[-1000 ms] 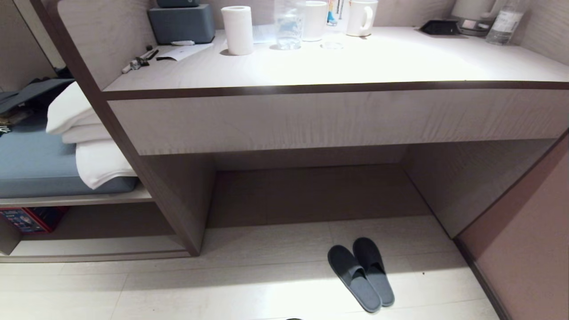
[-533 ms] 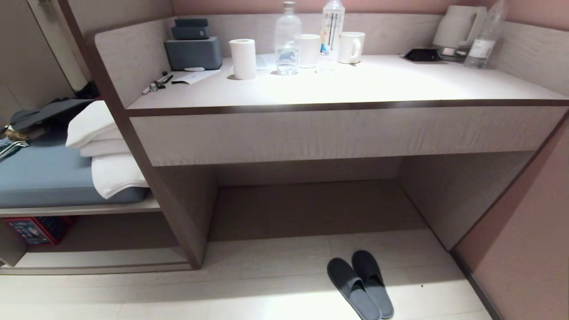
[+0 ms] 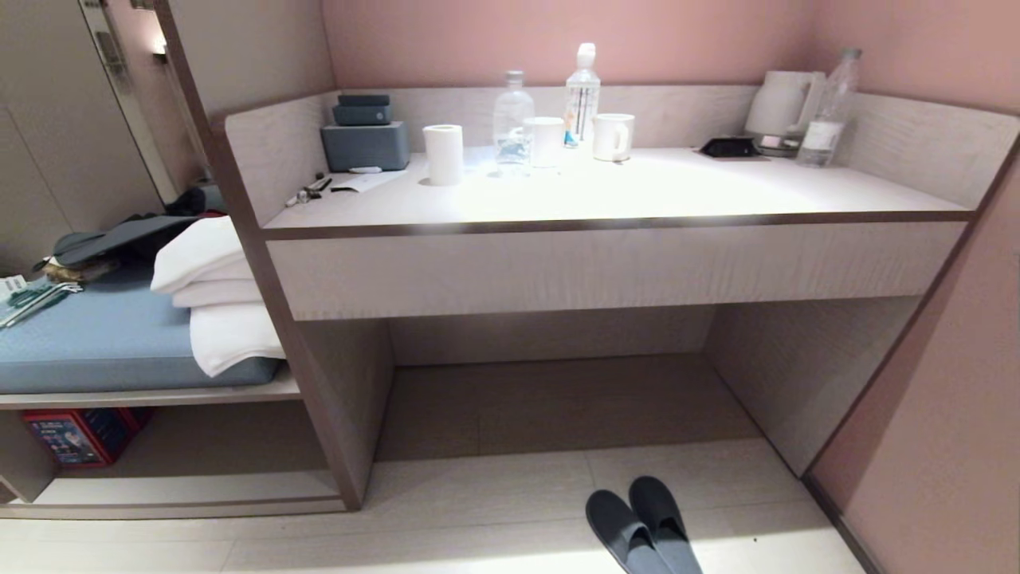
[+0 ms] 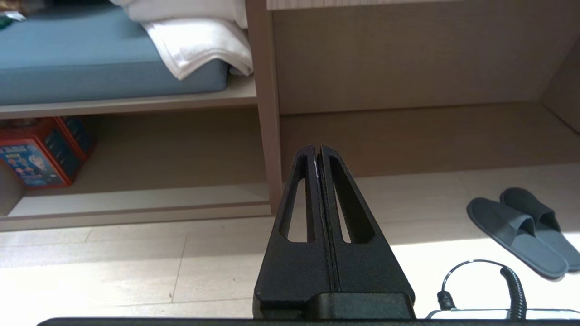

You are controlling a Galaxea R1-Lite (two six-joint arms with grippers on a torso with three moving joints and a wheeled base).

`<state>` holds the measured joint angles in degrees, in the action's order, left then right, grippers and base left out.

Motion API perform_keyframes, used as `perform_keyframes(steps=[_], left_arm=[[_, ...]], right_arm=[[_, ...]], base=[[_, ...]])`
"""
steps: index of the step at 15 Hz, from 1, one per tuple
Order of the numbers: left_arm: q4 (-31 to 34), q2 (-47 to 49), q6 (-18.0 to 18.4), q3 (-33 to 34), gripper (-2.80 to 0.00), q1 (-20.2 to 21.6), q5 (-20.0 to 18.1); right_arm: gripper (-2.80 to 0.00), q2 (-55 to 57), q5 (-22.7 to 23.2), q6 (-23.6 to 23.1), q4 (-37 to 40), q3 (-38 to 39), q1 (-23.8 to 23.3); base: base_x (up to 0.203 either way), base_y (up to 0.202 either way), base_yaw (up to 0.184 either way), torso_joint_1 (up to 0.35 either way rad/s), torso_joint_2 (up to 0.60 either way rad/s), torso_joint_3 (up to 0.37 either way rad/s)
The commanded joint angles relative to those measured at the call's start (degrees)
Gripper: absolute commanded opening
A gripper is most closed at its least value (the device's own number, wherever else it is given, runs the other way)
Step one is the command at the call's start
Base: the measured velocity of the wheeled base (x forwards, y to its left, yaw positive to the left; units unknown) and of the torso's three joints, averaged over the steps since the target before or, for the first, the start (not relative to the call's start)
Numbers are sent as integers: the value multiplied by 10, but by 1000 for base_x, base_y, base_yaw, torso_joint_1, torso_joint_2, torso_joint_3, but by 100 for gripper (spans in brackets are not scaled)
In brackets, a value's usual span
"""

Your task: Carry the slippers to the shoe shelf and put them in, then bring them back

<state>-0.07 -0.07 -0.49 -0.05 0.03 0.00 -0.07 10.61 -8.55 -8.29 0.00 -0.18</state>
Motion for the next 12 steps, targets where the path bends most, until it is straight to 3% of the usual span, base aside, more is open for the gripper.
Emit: perform_keyframes(steps=[1,12], left_arm=[[0,1,0,0,-280,0,0],[0,1,0,0,-280,0,0]], right_arm=[[-280,1,0,-1,-1,0,0],[-280,1,1,-2,-1,0,0]], base=[[0,0,0,1,2,198],[0,10,1,1,1,28]])
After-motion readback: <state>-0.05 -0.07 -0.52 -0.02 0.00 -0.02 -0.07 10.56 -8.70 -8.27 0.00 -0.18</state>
